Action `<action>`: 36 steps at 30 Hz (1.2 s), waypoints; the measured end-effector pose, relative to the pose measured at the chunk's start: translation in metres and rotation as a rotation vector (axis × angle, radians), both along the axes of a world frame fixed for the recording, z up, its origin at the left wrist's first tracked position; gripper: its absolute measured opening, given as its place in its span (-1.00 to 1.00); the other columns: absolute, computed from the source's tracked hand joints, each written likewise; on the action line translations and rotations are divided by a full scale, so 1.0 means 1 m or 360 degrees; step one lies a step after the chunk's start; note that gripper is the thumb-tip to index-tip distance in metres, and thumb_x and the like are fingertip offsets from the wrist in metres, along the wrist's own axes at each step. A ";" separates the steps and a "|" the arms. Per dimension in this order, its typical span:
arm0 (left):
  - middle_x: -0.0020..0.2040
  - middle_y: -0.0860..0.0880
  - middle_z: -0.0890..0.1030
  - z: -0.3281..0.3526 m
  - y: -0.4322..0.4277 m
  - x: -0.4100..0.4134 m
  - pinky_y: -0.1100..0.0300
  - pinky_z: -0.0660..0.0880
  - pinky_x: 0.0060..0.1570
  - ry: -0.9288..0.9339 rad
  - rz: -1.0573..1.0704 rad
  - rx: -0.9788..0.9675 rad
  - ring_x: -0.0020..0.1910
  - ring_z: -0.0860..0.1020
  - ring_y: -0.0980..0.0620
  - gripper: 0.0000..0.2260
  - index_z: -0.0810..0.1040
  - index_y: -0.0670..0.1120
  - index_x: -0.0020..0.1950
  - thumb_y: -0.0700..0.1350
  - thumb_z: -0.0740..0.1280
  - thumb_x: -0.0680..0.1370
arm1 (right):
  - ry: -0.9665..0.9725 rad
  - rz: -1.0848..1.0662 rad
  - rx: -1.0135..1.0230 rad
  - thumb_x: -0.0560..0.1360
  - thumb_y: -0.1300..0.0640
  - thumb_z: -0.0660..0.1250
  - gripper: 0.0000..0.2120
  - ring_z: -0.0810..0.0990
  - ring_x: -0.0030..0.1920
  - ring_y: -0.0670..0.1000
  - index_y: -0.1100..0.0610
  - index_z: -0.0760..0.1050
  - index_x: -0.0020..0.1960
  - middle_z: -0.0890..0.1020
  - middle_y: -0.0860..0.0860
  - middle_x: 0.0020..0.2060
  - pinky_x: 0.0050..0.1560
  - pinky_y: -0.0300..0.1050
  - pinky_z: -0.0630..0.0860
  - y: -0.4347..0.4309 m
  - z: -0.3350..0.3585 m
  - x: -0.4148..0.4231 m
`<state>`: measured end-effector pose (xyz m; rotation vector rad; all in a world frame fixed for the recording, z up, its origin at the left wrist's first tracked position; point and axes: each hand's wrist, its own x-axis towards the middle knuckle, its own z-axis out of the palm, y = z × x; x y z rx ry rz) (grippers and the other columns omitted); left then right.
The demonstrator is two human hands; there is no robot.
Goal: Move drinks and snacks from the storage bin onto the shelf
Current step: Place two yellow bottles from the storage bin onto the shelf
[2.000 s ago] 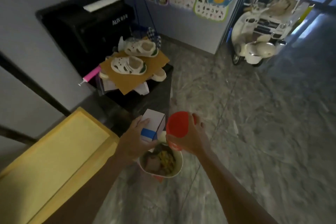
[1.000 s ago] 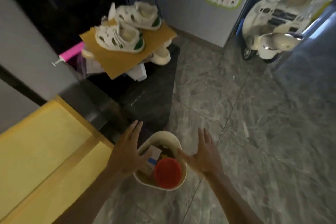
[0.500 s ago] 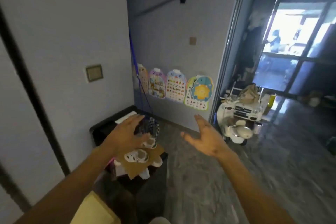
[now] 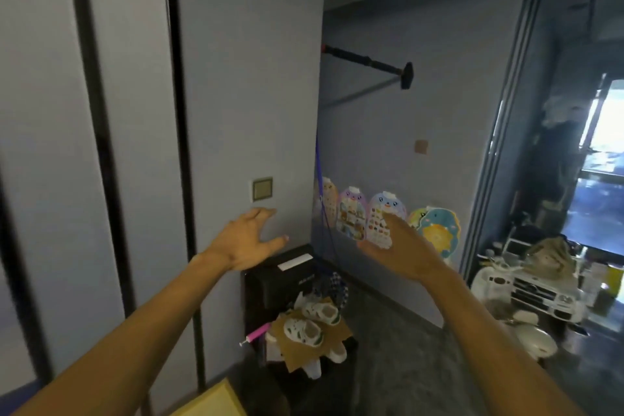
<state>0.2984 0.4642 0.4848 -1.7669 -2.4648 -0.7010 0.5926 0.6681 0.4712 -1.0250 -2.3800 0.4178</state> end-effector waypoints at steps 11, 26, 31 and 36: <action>0.66 -0.05 0.25 0.001 -0.150 -0.082 -0.14 0.34 0.52 0.0140 0.0443 0.0032 0.55 0.37 -0.17 -0.19 0.16 0.10 0.68 0.48 0.15 0.53 | -0.0046 0.0492 0.0087 0.49 -0.53 0.32 -0.10 0.44 0.53 0.13 -0.03 0.26 0.64 0.42 -0.03 0.57 0.48 0.14 0.44 -0.116 0.019 -0.151; 0.65 -0.05 0.28 -0.042 -0.485 -0.092 -0.16 0.38 0.48 0.0074 0.1545 -0.0042 0.53 0.40 -0.18 -0.14 0.21 0.06 0.67 0.52 0.09 0.49 | -0.0231 0.1551 0.0141 0.50 -0.50 0.31 0.04 0.22 0.67 0.06 0.07 0.08 0.73 0.18 0.01 0.71 0.61 0.06 0.26 -0.380 -0.017 -0.384; 0.63 -0.07 0.30 -0.065 -0.582 -0.018 -0.12 0.39 0.44 0.0070 0.1995 -0.0083 0.50 0.42 -0.17 -0.25 0.22 0.04 0.67 0.41 0.22 0.59 | -0.0286 0.2018 0.0173 0.53 -0.46 0.33 0.02 0.17 0.69 0.06 0.10 0.08 0.73 0.16 0.04 0.71 0.64 0.06 0.21 -0.491 -0.039 -0.404; 0.60 -0.08 0.36 -0.091 -0.660 0.087 -0.05 0.40 0.43 0.0001 0.2441 -0.0094 0.48 0.43 -0.14 -0.27 0.30 0.00 0.62 0.39 0.27 0.58 | -0.0387 0.2438 0.0199 0.53 -0.45 0.33 0.02 0.18 0.68 0.10 0.12 0.06 0.73 0.15 0.07 0.71 0.63 0.10 0.23 -0.599 -0.065 -0.382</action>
